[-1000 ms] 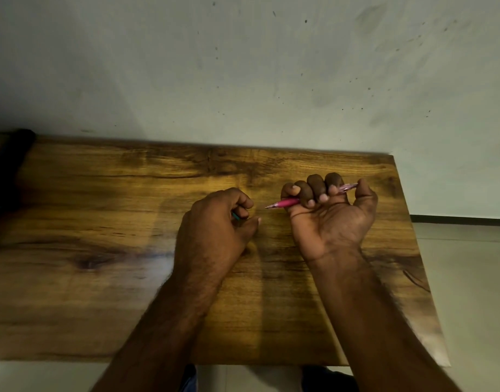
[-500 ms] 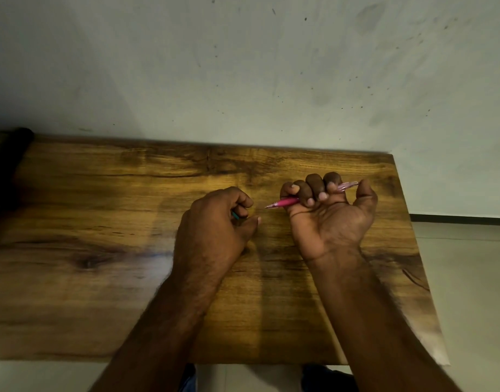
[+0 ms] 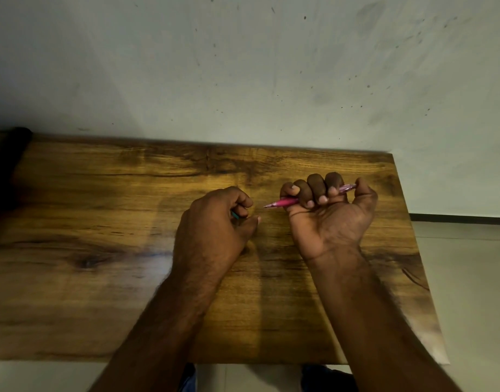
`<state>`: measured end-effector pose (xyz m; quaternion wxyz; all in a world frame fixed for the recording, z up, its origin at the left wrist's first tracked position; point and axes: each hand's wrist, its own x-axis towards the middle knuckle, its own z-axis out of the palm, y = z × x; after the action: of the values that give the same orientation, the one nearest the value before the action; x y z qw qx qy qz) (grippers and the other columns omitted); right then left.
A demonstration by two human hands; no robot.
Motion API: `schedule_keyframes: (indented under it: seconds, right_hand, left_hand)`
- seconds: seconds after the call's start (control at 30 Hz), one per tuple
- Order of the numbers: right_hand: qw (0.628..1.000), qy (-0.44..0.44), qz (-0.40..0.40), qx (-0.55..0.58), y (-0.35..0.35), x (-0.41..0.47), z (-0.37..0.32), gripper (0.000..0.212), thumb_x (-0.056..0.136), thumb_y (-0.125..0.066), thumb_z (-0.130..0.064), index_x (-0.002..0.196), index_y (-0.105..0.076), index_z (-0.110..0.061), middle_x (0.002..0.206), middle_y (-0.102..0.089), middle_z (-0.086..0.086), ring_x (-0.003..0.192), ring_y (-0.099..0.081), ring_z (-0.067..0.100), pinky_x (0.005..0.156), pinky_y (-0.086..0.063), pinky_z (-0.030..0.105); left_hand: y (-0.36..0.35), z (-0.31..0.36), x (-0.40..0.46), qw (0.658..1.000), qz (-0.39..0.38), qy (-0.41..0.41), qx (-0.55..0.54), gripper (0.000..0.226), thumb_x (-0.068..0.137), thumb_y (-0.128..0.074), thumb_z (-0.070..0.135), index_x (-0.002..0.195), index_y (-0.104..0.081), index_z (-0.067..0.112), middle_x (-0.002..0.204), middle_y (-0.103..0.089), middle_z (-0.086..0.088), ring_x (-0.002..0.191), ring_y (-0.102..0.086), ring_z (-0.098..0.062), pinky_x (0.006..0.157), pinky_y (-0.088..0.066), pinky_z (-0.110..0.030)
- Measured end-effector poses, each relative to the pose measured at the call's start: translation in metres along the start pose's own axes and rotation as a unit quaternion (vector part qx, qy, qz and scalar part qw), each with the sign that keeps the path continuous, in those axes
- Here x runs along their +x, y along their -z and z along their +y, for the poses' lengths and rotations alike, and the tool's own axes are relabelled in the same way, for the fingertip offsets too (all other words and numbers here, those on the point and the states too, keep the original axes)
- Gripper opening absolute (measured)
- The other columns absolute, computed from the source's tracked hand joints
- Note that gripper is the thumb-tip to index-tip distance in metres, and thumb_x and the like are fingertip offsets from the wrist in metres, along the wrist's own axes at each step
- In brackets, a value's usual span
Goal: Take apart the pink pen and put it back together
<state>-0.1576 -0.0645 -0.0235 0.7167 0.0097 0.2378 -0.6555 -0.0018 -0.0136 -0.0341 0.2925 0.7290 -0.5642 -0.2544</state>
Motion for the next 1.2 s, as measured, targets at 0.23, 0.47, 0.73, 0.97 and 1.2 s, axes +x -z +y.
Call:
schedule_keyframes:
  seconds: [0.23,0.47,0.73,0.97,1.2]
  right_hand:
    - [1.0,0.001,0.004,-0.003,0.0013,0.0008,0.0011,0.049,0.091,-0.039,-0.05,0.057,-0.04,-0.015,0.052,-0.029,0.001,0.05,-0.025,0.017,0.059,-0.04,0.031]
    - [1.0,0.005,0.009,-0.011,0.0009,0.0011,0.001,0.045,0.086,-0.042,-0.05,0.058,-0.039,-0.015,0.052,-0.028,0.001,0.051,-0.023,0.018,0.058,-0.038,0.031]
    - [1.0,-0.002,0.004,-0.012,0.001,0.002,0.0013,0.048,0.091,-0.038,-0.051,0.059,-0.04,-0.015,0.053,-0.029,0.001,0.051,-0.025,0.017,0.059,-0.04,0.031]
    - [1.0,0.0,0.002,-0.012,0.0009,0.0023,0.0008,0.049,0.092,-0.037,-0.051,0.059,-0.04,-0.015,0.052,-0.03,0.001,0.051,-0.026,0.017,0.06,-0.04,0.031]
    - [1.0,0.001,-0.004,-0.006,0.0005,0.0018,0.0009,0.051,0.097,-0.034,-0.049,0.06,-0.04,-0.015,0.053,-0.03,0.001,0.05,-0.026,0.017,0.06,-0.04,0.031]
  left_hand:
    - [0.0003,-0.0001,-0.0007,1.0,-0.004,-0.002,-0.006,0.025,0.078,-0.089,0.036,0.098,-0.073,0.036,0.083,-0.067,0.02,0.076,-0.063,0.005,0.066,-0.059,-0.028]
    - [-0.0025,-0.0012,-0.0005,0.999,-0.014,0.018,-0.034,0.025,0.078,-0.089,0.034,0.097,-0.073,0.036,0.083,-0.067,0.02,0.075,-0.065,0.002,0.06,-0.064,-0.037]
    - [-0.0029,-0.0016,-0.0011,0.999,-0.011,0.019,-0.036,0.025,0.077,-0.089,0.035,0.095,-0.072,0.039,0.081,-0.066,0.021,0.074,-0.064,0.005,0.059,-0.064,-0.036]
    - [-0.0029,-0.0013,-0.0011,0.999,-0.011,0.017,-0.047,0.025,0.078,-0.089,0.033,0.097,-0.073,0.036,0.083,-0.067,0.018,0.075,-0.065,0.002,0.059,-0.064,-0.038]
    - [-0.001,0.0002,-0.0017,1.0,-0.001,0.013,-0.022,0.024,0.077,-0.089,0.035,0.094,-0.073,0.038,0.08,-0.067,0.02,0.07,-0.063,0.006,0.061,-0.062,-0.031]
